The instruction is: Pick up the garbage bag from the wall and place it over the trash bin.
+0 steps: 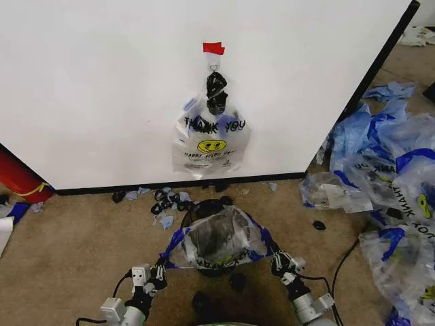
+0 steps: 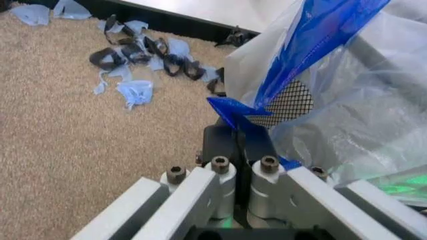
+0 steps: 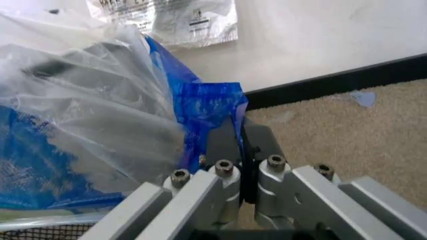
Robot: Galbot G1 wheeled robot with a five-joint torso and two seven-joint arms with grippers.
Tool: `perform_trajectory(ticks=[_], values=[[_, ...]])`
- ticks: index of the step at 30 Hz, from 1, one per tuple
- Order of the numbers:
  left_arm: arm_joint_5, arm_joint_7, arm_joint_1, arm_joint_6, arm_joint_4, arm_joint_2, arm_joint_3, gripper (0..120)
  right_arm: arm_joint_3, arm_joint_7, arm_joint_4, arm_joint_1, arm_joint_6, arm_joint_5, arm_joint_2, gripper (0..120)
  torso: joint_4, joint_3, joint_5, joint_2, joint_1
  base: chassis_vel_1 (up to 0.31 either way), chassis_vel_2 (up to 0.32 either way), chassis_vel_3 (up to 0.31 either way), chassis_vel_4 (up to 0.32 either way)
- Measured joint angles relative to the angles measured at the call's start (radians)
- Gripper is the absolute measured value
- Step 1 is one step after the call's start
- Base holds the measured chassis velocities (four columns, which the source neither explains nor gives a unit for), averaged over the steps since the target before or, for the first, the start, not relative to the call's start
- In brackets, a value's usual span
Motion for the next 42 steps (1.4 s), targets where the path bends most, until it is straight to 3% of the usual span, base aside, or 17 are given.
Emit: perform_trajectory(ticks=[5, 9, 20, 22, 27, 32, 42], values=[[0.002, 0.0, 0.006, 0.001, 0.001, 0.002, -0.001, 0, 0.004, 0.004, -0.01, -0.004, -0.003, -0.005, 0.003, 0, 0.0, 0.0, 0.0, 0.0, 0.0, 0.0, 0.0, 0.0, 0.0], [0.009, -0.002, 0.011, 0.001, 0.001, 0.003, -0.005, 10, 0.006, 0.005, -0.012, -0.007, -0.004, -0.005, 0.003, 11, 0.0, 0.0, 0.0001, 0.0, 0.0, 0.0, 0.0, 0.0, 0.0], [0.036, -0.006, 0.037, -0.006, -0.027, 0.005, -0.013, 53, 0.018, 0.001, 0.008, -0.024, -0.006, -0.006, -0.015, 55, 0.0, 0.0, 0.0001, 0.0, 0.0, 0.0, 0.0, 0.0, 0.0], [0.043, -0.01, 0.044, -0.007, -0.036, 0.007, -0.015, 58, 0.023, 0.001, 0.014, -0.027, -0.005, -0.005, -0.019, 58, 0.0001, 0.0, 0.0001, 0.0, 0.0, 0.0, 0.0, 0.0, 0.0], [0.075, -0.031, 0.081, -0.013, -0.092, 0.012, -0.035, 80, 0.057, 0.001, 0.081, -0.069, 0.007, 0.009, -0.051, 81, 0.0001, 0.0, 0.0001, 0.0, 0.0, 0.0, 0.0, 0.0, 0.0], [0.093, -0.039, 0.097, -0.014, -0.135, 0.013, -0.046, 96, 0.086, 0.001, 0.161, -0.107, 0.012, 0.022, -0.088, 97, 0.0, 0.0, 0.0001, 0.0, 0.0, 0.0, 0.0, 0.0, 0.0], [0.1, -0.049, 0.089, -0.02, -0.176, 0.003, -0.071, 100, 0.092, 0.039, 0.386, -0.157, -0.03, 0.015, -0.137, 100, 0.0, 0.0, 0.0001, 0.0, 0.0, 0.0, 0.0, 0.0, 0.0]])
